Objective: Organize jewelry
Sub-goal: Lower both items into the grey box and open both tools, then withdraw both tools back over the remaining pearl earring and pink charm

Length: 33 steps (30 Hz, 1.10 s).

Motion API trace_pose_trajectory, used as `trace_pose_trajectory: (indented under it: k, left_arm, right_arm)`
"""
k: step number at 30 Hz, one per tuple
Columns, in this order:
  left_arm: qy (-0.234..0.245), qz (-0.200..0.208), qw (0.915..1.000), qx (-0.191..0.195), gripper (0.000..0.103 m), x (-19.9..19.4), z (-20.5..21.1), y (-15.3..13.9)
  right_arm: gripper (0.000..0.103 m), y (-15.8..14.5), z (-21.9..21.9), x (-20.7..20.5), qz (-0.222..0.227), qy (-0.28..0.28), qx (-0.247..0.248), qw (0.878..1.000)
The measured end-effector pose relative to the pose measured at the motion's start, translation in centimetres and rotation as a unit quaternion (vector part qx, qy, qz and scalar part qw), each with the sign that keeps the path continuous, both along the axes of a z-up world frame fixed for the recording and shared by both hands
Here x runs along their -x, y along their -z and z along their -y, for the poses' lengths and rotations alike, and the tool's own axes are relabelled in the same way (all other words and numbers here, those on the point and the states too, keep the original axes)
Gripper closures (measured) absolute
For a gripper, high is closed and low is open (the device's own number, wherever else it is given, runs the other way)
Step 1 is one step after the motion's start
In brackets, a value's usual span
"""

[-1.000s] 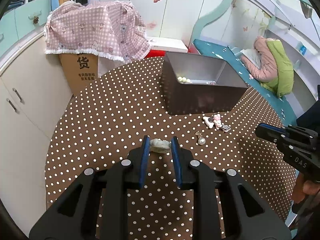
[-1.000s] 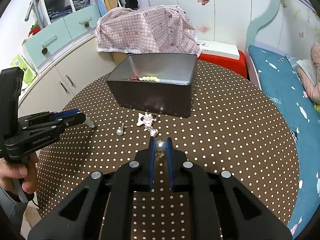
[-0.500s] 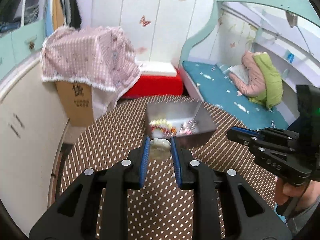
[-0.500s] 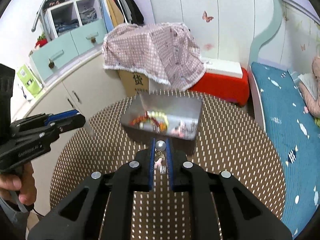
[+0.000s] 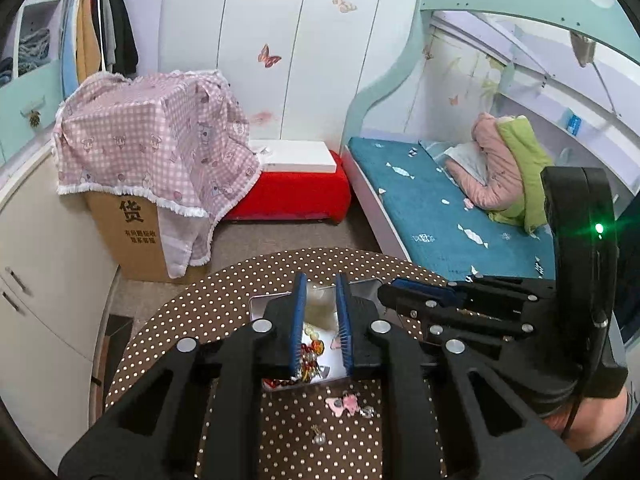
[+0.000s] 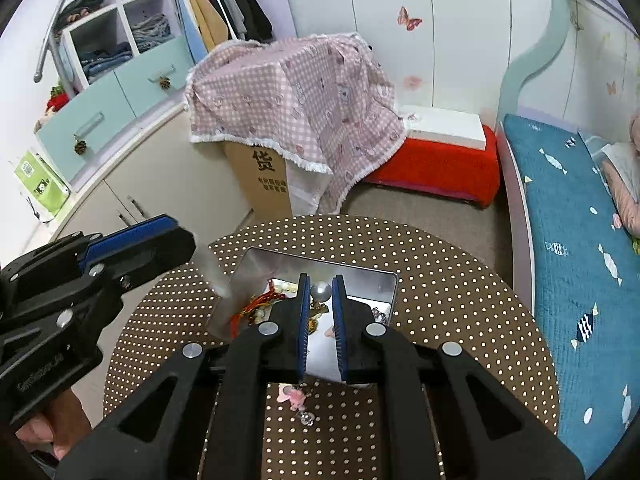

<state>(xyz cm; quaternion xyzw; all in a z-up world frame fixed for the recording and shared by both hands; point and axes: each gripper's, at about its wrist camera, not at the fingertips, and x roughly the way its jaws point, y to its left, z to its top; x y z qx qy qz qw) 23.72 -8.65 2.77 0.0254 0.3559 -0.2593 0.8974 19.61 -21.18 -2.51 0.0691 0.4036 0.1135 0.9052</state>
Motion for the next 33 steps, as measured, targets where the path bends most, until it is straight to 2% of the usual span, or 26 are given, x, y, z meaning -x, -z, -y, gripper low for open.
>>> trace_pose_trajectory:
  k: [5, 7, 8, 9, 10, 11, 14, 17, 22, 27, 33]
  left_arm:
    - [-0.001, -0.039, 0.9992, -0.001, 0.087, -2.6, 0.4, 2.0]
    - [-0.012, -0.045, 0.9988, -0.014, 0.083, -3.0, 0.3, 2.6]
    - [-0.015, -0.044, 0.9988, -0.016, 0.055, -3.0, 0.0, 2.6]
    - [-0.022, -0.039, 0.9989, -0.015, 0.034, -2.9, -0.3, 2.5]
    - [-0.037, -0.02, 0.9991, -0.01, 0.008, -2.4, -0.9, 2.1]
    - [-0.046, -0.004, 0.9989, -0.006, 0.007, -1.9, -1.4, 1.7]
    - [-0.053, -0.005, 0.9986, -0.006, 0.007, -1.3, -2.3, 1.5]
    - [-0.072, -0.002, 0.9972, -0.02, 0.006, -0.4, -2.9, 1.6]
    - [-0.09, -0.001, 0.9957, -0.021, 0.006, 1.6, -4.5, 2.0]
    - [-0.104, 0.006, 0.994, -0.033, 0.006, 4.1, -6.1, 2.8]
    - [-0.101, 0.007, 0.9933, -0.055, 0.006, 6.8, -6.9, 4.8]
  right_arm:
    - [0.092, 1.5, 0.1, -1.4, -0.029, 0.004, 0.005, 1.0]
    - [0.083, 2.1, 0.2, -1.6, -0.039, 0.008, 0.005, 0.999]
    - [0.057, 2.1, 0.3, -1.4, -0.038, 0.01, 0.003, 0.999]
    - [0.021, 2.1, 0.4, -1.3, -0.032, 0.014, 0.003, 0.999]
    - [0.012, 1.8, 0.6, -0.8, -0.014, 0.023, 0.004, 1.0]
    - [0.009, 1.8, 0.7, -0.7, -0.009, 0.026, 0.002, 1.0]
    - [0.008, 1.7, 1.5, -0.4, -0.009, 0.039, -0.013, 0.999]
    - [0.008, 1.7, 1.9, 0.5, -0.01, 0.054, -0.007, 0.998]
    - [0.008, 1.5, 2.9, 2.7, 0.007, 0.078, -0.009, 0.997]
    - [0.008, 1.7, 3.1, 6.4, 0.029, 0.087, 0.013, 0.996]
    - [0.008, 3.3, 3.0, 9.5, 0.027, 0.088, 0.029, 0.995]
